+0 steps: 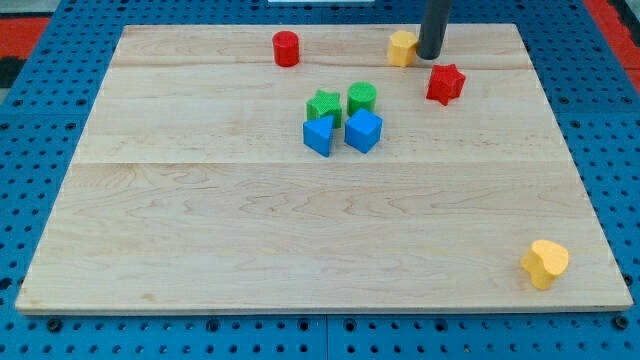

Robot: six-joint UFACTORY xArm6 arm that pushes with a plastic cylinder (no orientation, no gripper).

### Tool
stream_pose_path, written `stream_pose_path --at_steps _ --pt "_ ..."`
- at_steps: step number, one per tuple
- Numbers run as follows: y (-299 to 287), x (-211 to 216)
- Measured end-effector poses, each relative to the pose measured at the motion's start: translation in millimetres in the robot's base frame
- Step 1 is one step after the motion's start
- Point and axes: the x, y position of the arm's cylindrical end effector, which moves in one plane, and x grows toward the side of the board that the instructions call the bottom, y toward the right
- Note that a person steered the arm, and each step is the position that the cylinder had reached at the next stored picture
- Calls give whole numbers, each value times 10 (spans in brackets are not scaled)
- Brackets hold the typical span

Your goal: Push red star a bit down

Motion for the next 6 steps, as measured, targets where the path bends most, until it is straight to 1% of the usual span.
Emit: stream_pose_path --at_steps 2,3,4,5,6 --pt "-42 0" --pt "-42 101" --pt "-15 323" --pt "307 510" --pt "369 699"
